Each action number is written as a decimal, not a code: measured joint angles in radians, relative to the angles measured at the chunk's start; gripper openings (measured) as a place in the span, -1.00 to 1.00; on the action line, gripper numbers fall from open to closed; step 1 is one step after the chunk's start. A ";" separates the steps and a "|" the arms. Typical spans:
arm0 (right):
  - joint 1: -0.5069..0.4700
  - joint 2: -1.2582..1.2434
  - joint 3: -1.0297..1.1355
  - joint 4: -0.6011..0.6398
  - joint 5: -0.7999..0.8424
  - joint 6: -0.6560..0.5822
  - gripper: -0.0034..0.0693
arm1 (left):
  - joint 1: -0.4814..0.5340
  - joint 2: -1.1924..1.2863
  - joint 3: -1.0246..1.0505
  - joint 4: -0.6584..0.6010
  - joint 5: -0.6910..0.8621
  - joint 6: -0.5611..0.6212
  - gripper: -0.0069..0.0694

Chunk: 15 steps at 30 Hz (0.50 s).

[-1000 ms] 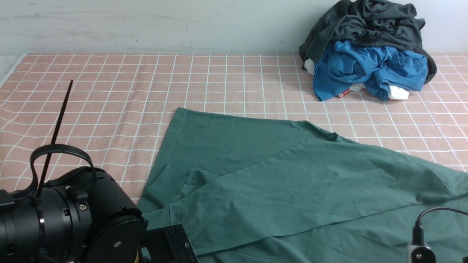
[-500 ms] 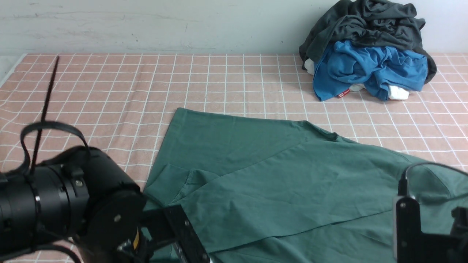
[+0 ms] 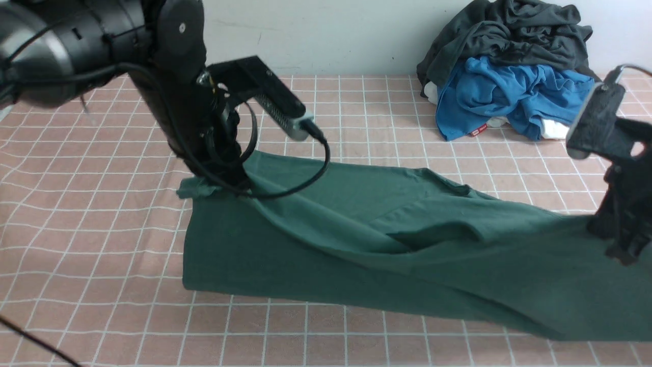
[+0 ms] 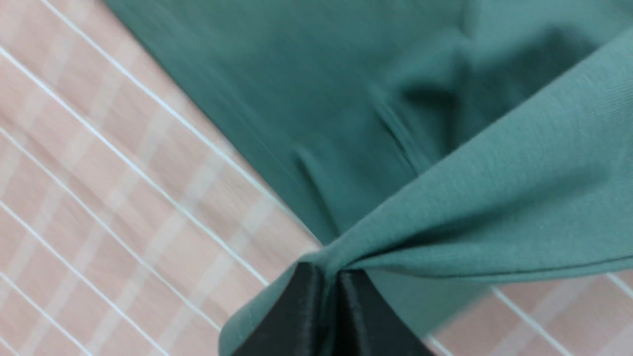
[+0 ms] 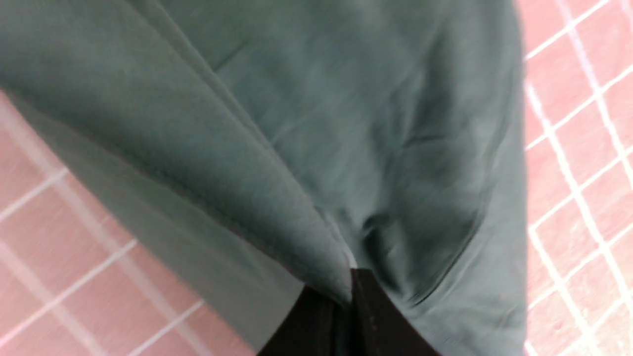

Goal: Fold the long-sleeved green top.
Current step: Use both arms to drag the lower edge of the fabric forward and fold it over the upper edge

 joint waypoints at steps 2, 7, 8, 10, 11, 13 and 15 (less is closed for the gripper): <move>-0.033 0.091 -0.095 0.008 0.005 0.005 -0.89 | 0.025 0.102 -0.145 0.001 0.017 0.004 -0.77; -0.085 0.297 -0.285 0.008 0.005 0.055 -0.89 | 0.078 0.310 -0.414 -0.008 0.053 0.004 -0.77; -0.085 0.304 -0.291 0.008 0.005 0.058 -0.89 | 0.081 0.317 -0.429 -0.009 0.054 0.004 -0.77; -0.088 0.387 -0.355 0.008 0.003 0.065 -0.89 | 0.101 0.392 -0.492 -0.020 0.053 0.004 -0.77; -0.088 0.410 -0.372 0.008 0.001 0.066 -0.89 | 0.106 0.412 -0.506 -0.025 0.049 0.004 -0.77; -0.088 0.444 -0.396 0.008 -0.007 0.074 -0.89 | 0.113 0.442 -0.517 -0.027 0.031 0.004 -0.77; -0.091 0.513 -0.442 0.008 -0.038 0.112 -0.89 | 0.128 0.486 -0.522 -0.035 -0.012 0.003 -0.77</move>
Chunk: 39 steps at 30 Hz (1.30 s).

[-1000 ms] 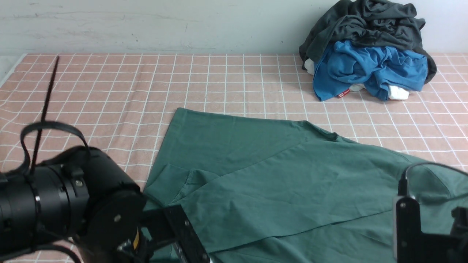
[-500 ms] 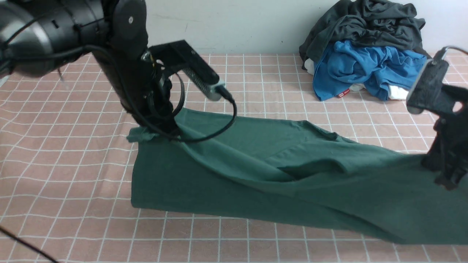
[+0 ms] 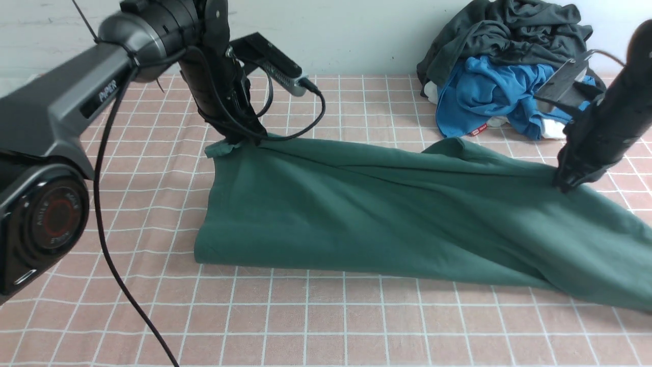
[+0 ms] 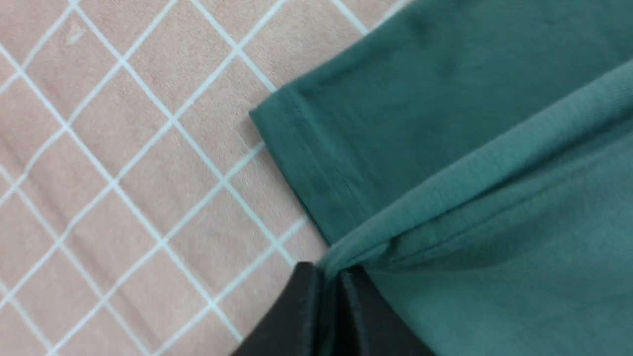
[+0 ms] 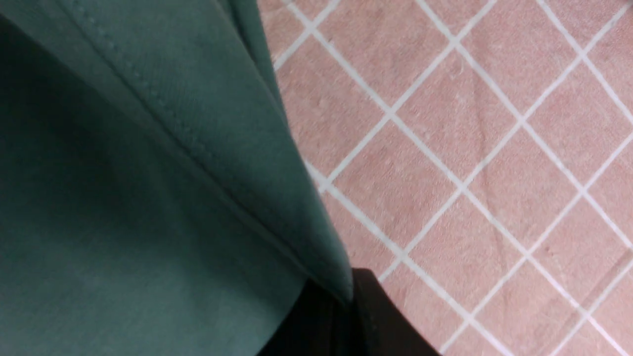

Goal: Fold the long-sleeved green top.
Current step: Use both arms to drag the lower edge of the fabric forward and fold it over the upper edge, then use the right arm to clamp the right edge of the fabric

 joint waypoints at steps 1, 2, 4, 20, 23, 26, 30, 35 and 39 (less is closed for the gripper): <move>-0.002 0.023 -0.014 0.000 -0.014 0.022 -0.89 | 0.006 0.013 0.000 -0.005 -0.022 -0.001 -0.77; -0.005 0.040 -0.023 0.000 -0.025 0.033 -0.88 | 0.009 0.025 0.000 -0.009 -0.038 -0.003 -0.76; -0.007 0.074 -0.037 0.000 -0.060 0.071 -0.85 | 0.017 0.041 0.000 -0.019 -0.074 -0.009 -0.74; -0.009 0.028 -0.160 -0.083 0.021 0.480 0.03 | 0.027 0.059 -0.152 -0.072 0.070 -0.170 0.28; 0.007 0.011 -0.161 0.000 0.124 0.452 0.03 | 0.019 0.058 -0.176 -0.085 0.105 -0.192 0.25; 0.043 0.004 -0.149 0.106 0.192 0.417 -0.03 | -0.013 0.049 -0.143 -0.115 0.118 -0.207 0.00; 0.051 -0.045 -0.060 0.122 0.194 0.414 -0.15 | -0.052 0.017 0.013 -0.127 0.118 -0.215 -0.40; -0.011 -0.178 0.125 0.084 0.195 0.444 -0.27 | -0.068 -0.044 0.245 -0.133 0.118 -0.188 -0.78; -0.130 -0.262 0.275 0.043 0.150 0.505 -0.29 | -0.048 -0.070 0.386 -0.136 0.103 -0.182 -0.83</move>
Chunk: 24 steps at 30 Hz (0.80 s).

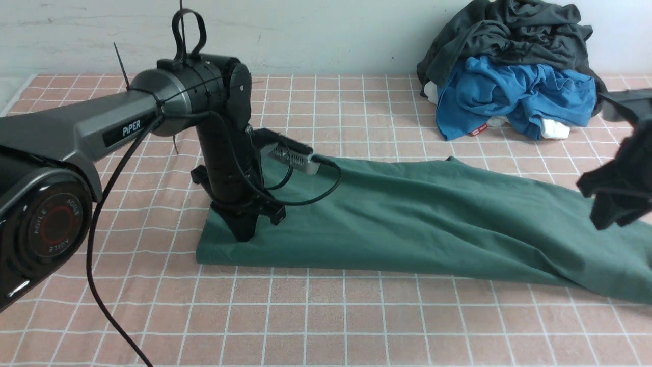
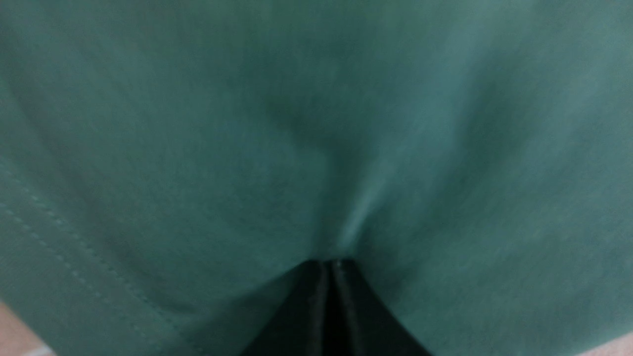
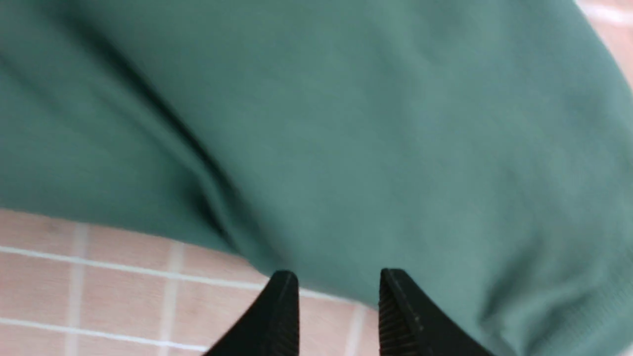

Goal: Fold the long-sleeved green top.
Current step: Use the right arm to clamp the right edge of the fabric

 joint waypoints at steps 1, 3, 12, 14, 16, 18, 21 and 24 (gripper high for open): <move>-0.007 -0.002 0.012 -0.002 -0.003 0.007 -0.29 | 0.001 -0.002 0.007 -0.004 -0.003 0.000 -0.83; -0.062 -0.012 0.047 -0.015 -0.025 0.032 -0.29 | 0.013 -0.017 0.032 -0.014 -0.017 0.000 -0.83; -0.236 -0.007 0.147 -0.001 -0.113 0.075 0.17 | 0.039 -0.023 0.053 -0.060 -0.032 0.001 -0.83; -0.236 0.004 0.151 0.005 -0.130 0.075 0.29 | 0.039 -0.023 0.053 -0.061 -0.032 0.001 -0.83; -0.236 0.020 0.152 0.005 -0.143 0.075 0.38 | 0.039 -0.024 0.053 -0.061 -0.032 0.001 -0.83; -0.236 0.055 0.152 0.006 -0.163 0.075 0.42 | 0.039 -0.024 0.053 -0.061 -0.032 0.001 -0.83; -0.236 0.088 0.152 0.008 -0.179 0.070 0.38 | 0.039 -0.024 0.053 -0.061 -0.032 0.001 -0.83; -0.236 0.098 0.152 0.000 -0.193 0.047 0.00 | 0.039 -0.024 0.053 -0.061 -0.032 0.001 -0.83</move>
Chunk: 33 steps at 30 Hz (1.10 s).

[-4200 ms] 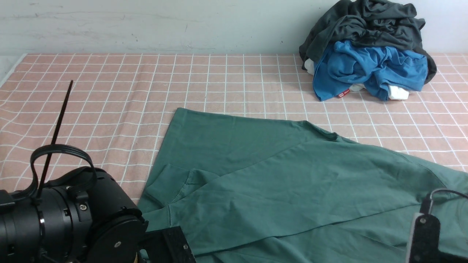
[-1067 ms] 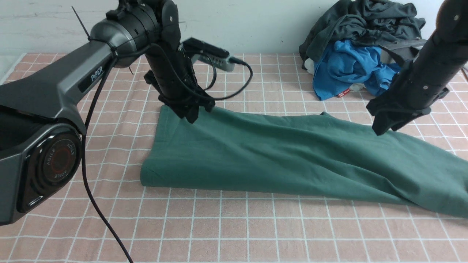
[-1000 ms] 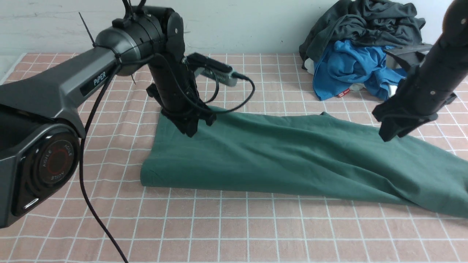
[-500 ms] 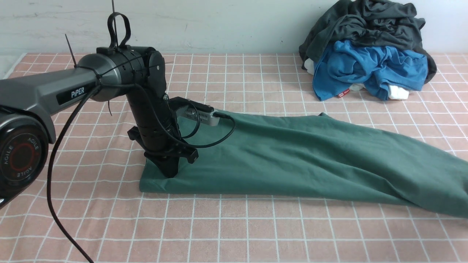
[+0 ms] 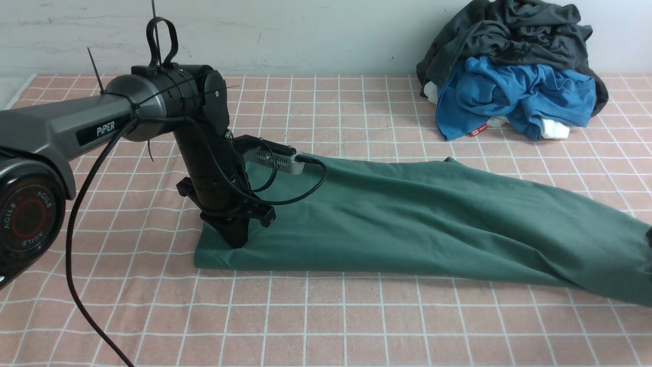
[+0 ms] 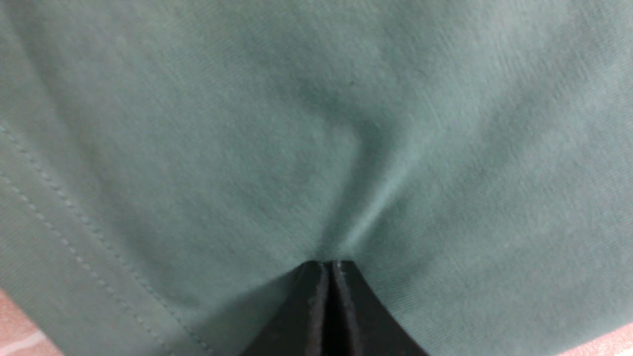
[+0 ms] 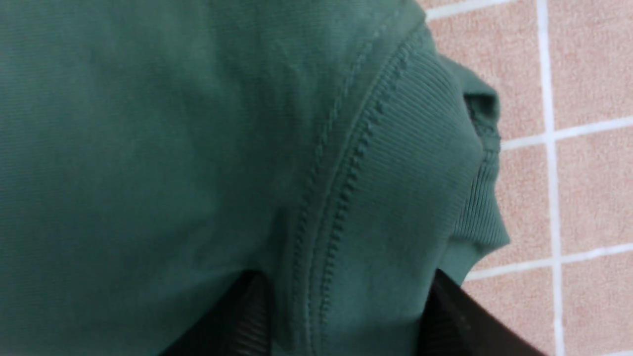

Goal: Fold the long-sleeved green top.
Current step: Use the right arm to clamp the right edge of the fabric

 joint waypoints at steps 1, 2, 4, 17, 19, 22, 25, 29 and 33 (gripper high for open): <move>0.000 -0.003 -0.001 -0.013 -0.004 -0.007 -0.23 | 0.000 0.000 0.000 0.000 0.000 0.001 -0.83; 0.000 -0.006 -0.002 -0.024 -0.004 -0.008 -0.35 | 0.000 0.000 0.000 0.000 0.000 0.002 -0.83; 0.000 -0.010 -0.011 -0.051 -0.004 -0.011 -0.64 | 0.000 0.000 0.000 0.000 0.000 0.004 -0.83; -0.012 0.003 -0.091 -0.101 -0.027 -0.017 -0.64 | 0.000 0.000 0.000 0.000 0.000 0.031 -0.83; -0.013 0.021 -0.091 -0.120 -0.025 -0.010 -0.32 | 0.000 0.000 0.000 0.000 0.000 0.033 -0.83; -0.016 0.031 -0.091 -0.139 -0.025 0.037 -0.01 | 0.000 0.000 0.000 0.000 0.000 0.033 -0.83; -0.028 0.036 -0.091 -0.174 -0.025 0.128 0.50 | 0.000 0.000 0.000 0.000 0.000 0.033 -0.83; -0.038 0.041 -0.091 -0.189 -0.039 0.161 0.82 | 0.000 0.000 0.000 0.000 0.000 0.033 -0.83; -0.038 0.063 -0.091 -0.168 -0.053 0.163 0.84 | 0.000 0.000 0.000 0.000 0.000 0.035 -0.83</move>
